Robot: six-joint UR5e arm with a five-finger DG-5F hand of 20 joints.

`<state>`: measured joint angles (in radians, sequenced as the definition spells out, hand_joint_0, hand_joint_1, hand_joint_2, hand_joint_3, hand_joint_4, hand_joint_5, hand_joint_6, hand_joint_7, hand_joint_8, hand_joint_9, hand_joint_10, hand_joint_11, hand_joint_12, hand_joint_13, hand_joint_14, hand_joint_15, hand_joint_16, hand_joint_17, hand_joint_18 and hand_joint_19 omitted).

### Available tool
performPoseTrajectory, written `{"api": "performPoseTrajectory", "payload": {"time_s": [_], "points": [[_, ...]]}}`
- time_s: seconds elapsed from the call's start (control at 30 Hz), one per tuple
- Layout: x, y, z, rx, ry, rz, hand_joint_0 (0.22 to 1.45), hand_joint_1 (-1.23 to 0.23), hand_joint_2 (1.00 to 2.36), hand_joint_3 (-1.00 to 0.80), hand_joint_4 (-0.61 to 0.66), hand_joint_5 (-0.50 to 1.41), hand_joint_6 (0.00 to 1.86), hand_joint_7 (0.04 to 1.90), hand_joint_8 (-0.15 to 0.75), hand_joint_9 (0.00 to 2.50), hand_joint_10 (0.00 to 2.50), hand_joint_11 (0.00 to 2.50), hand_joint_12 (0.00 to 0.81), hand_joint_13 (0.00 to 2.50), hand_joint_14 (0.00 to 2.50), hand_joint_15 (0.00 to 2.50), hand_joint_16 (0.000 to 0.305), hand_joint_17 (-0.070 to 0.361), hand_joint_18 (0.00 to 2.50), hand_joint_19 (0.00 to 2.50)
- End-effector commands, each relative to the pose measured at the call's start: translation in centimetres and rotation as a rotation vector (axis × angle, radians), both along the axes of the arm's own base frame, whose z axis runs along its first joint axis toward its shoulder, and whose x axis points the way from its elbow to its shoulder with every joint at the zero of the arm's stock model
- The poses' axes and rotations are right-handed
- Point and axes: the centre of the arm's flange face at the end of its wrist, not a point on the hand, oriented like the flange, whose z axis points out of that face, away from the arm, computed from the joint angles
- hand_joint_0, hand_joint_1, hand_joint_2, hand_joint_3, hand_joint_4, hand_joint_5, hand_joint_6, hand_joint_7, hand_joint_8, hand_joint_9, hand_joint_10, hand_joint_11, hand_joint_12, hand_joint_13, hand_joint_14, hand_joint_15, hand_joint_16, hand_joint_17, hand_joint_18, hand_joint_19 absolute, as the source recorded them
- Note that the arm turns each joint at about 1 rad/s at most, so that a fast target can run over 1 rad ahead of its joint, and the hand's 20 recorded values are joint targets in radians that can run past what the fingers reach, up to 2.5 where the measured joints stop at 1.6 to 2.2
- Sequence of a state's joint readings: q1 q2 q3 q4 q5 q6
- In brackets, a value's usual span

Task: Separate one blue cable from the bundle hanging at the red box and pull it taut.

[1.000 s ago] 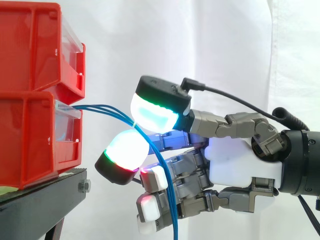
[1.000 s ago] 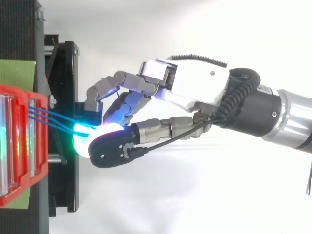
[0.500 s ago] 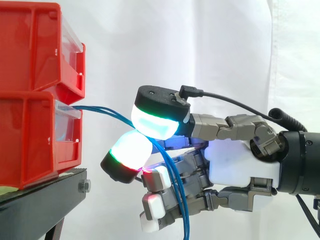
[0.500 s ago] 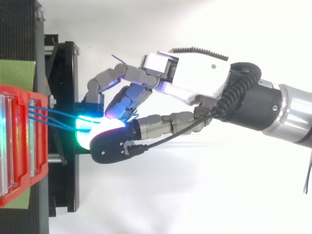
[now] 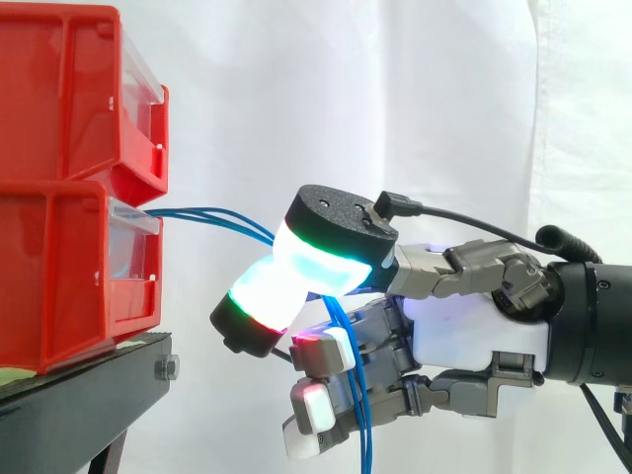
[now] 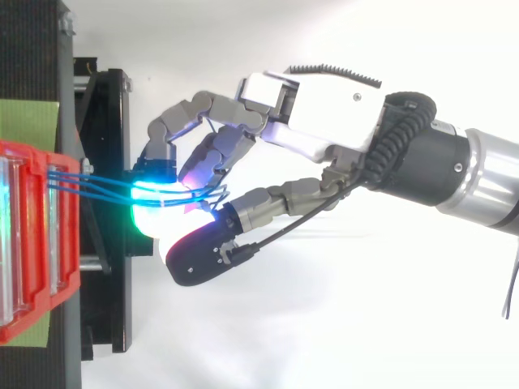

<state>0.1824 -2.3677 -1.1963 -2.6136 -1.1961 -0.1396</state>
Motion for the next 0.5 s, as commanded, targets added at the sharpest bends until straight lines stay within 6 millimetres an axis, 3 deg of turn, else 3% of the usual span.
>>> {"api": "performPoseTrajectory", "payload": {"time_s": [0.0,0.17,0.3,0.47], "points": [[-0.03,-0.47,0.05,0.0,0.0,-0.006,0.54,-0.8,1.0,-0.5,0.12,-0.19,0.92,0.95,0.333,1.17,0.02,1.15,0.378,1.11,0.02,0.73,0.046,0.104,0.78,0.6],[-0.03,-0.71,-0.07,0.0,0.001,-0.009,0.51,-0.62,1.0,-0.5,0.14,-0.19,0.89,0.9,0.346,1.19,0.02,1.13,0.394,1.12,0.02,0.72,0.049,0.11,0.81,0.61],[-0.04,-0.71,0.05,0.0,0.0,-0.009,0.58,-0.47,1.0,-0.5,0.11,-0.19,0.87,0.93,0.329,1.17,0.02,1.12,0.378,1.11,0.02,0.72,0.046,0.104,0.78,0.62],[-0.04,-0.71,0.05,-0.001,0.0,-0.009,0.61,-0.54,1.02,-0.33,0.09,-0.19,0.89,1.01,0.334,1.18,0.02,1.12,0.383,1.11,0.02,0.73,0.047,0.106,0.78,0.64]]}}
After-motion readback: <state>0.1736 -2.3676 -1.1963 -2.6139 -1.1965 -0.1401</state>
